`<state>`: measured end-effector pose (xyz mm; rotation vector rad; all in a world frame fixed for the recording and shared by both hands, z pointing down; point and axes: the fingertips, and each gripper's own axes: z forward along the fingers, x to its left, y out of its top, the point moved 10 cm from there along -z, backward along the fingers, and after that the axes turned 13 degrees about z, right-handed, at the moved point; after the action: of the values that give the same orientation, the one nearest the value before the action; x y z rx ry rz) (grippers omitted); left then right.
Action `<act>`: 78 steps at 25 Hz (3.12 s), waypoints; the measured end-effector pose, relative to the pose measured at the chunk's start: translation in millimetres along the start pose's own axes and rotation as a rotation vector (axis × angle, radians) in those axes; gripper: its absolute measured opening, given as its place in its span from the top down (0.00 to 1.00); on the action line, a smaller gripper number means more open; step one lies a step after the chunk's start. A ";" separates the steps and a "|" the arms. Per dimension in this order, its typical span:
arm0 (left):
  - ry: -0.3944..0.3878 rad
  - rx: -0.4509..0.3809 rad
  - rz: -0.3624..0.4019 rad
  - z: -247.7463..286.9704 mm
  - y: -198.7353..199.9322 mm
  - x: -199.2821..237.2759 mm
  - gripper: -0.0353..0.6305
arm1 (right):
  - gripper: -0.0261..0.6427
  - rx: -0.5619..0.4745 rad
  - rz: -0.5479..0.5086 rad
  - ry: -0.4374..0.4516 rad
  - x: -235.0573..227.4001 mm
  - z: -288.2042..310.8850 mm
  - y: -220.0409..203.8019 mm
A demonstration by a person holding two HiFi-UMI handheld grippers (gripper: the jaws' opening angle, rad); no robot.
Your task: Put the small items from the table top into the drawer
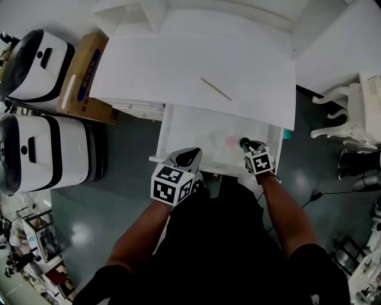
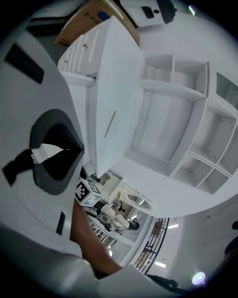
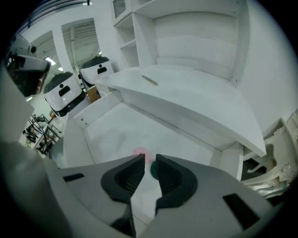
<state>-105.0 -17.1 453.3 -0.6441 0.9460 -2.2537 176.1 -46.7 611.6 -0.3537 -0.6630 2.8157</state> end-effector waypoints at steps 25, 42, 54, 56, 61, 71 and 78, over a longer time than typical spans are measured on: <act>0.015 -0.186 0.059 -35.9 31.1 -4.2 0.94 | 0.92 -0.461 0.037 0.348 100.0 -158.5 82.2; 0.040 -0.188 0.121 -40.0 40.8 -8.2 0.94 | 0.92 -0.489 0.048 0.324 99.1 -170.3 78.8; 0.054 -0.205 0.109 -36.8 45.7 -9.5 0.94 | 0.92 -0.497 0.062 0.305 88.3 -167.0 82.2; 0.066 -0.201 0.098 -35.8 45.5 -8.4 0.94 | 0.92 -0.496 0.060 0.306 88.4 -164.2 82.7; 0.067 -0.159 0.097 -27.6 42.0 -7.0 0.94 | 0.92 -0.486 0.049 0.299 83.6 -152.2 86.9; 0.082 -0.094 -0.006 -16.5 33.0 6.4 0.94 | 0.92 -0.416 0.056 0.266 67.4 -103.3 102.0; 0.057 -0.054 -0.043 -10.2 30.5 12.5 0.94 | 0.92 -0.349 -0.038 0.187 52.7 -58.5 122.2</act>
<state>-109.8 -38.1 426.4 -0.6317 1.0330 -2.3024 122.9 -115.1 494.9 -0.6483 -1.1032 2.5826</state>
